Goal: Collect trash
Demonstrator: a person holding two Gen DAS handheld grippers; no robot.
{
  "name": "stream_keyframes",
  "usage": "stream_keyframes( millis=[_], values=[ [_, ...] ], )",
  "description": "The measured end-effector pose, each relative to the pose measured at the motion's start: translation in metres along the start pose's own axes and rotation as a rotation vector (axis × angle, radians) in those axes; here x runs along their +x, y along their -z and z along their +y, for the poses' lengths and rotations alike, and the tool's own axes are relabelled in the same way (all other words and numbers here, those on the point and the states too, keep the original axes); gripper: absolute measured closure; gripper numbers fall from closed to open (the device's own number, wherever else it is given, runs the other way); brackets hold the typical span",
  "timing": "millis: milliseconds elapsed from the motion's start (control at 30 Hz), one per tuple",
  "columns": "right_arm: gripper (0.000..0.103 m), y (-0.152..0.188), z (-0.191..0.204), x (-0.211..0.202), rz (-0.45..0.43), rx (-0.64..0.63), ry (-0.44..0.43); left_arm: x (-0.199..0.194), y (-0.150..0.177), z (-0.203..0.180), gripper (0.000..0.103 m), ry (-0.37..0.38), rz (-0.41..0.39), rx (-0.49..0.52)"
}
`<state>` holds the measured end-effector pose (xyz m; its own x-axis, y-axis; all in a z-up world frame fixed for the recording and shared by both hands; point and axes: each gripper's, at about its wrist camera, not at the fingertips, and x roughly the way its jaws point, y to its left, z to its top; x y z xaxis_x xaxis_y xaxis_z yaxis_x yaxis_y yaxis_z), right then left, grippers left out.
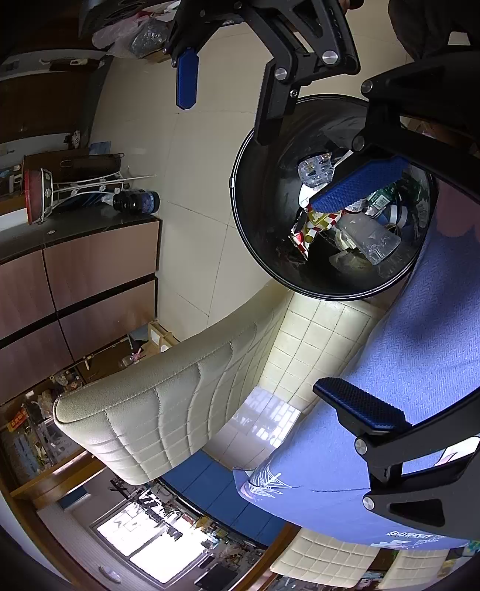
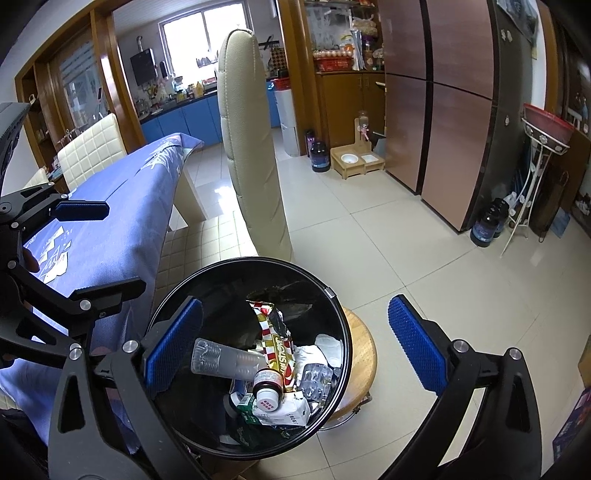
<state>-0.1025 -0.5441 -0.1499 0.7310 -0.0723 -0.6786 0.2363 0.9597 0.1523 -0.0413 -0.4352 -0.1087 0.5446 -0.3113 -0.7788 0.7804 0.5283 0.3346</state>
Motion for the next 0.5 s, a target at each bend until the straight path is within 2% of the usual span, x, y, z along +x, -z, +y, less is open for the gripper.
stream_keyframes(
  millis=[233,500],
  values=[
    [0.004,0.0012,-0.0035,0.0008,0.009,0.008,0.002,-0.0022,0.0012,-0.0018,0.015,-0.014,-0.017,0.007],
    [0.004,0.0028,-0.0069,0.0020,0.015,0.010,0.001,0.0005,0.0005,0.0012,0.015,0.002,-0.012,-0.009]
  ],
)
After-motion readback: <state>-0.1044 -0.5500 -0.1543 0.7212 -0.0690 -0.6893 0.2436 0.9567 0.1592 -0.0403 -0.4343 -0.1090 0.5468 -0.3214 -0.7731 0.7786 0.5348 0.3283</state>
